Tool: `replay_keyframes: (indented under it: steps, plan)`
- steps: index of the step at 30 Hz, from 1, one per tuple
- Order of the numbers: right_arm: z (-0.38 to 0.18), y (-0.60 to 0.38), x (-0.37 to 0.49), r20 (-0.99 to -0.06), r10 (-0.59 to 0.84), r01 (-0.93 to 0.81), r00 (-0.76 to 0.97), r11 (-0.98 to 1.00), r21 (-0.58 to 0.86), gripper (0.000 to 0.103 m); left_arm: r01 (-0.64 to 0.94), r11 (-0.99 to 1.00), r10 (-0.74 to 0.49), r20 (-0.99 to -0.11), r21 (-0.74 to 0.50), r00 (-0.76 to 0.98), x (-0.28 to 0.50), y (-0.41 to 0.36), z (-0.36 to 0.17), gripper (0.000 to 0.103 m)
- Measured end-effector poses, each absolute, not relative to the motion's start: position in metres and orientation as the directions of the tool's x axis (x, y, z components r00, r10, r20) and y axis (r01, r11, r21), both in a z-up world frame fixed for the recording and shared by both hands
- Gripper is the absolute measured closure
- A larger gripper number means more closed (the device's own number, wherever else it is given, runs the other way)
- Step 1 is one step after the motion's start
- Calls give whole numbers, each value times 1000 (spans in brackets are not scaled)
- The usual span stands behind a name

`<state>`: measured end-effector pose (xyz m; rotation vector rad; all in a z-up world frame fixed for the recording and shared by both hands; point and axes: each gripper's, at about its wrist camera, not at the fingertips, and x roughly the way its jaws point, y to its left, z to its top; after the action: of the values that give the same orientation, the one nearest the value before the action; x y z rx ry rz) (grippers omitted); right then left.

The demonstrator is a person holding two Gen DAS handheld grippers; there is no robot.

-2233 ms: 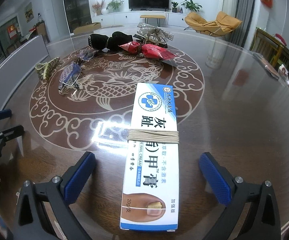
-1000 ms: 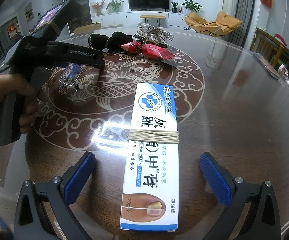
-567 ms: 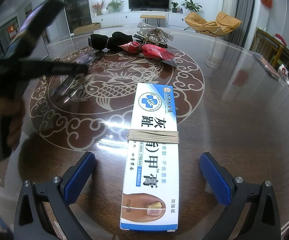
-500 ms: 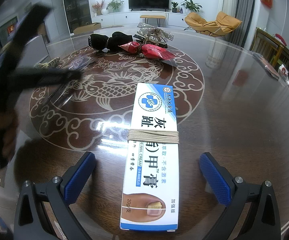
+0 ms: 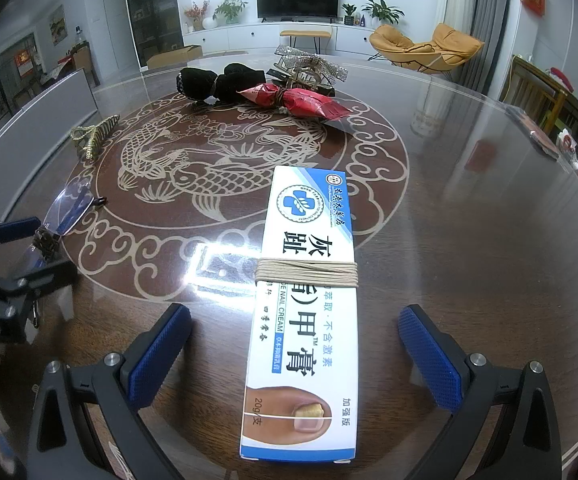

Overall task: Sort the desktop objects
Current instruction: 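Close the left tool on the black-framed eyeglasses while the right tool holds the box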

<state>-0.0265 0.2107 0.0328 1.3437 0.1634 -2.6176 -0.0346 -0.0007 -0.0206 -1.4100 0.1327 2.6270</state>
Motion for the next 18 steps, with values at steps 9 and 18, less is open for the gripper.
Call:
replay_keyframes:
  steps: [9,18]
  plan:
    - [33,211,-27,-813,-122,222,-569,-975,-9,0,-185,-983,102,-831,1,-547,-35,-1,-21,0]
    - [34,211,-26,-813,-122,222,-569,-975,-9,0,-185,-983,102,-831,1,-548,-34,-2,-21,0]
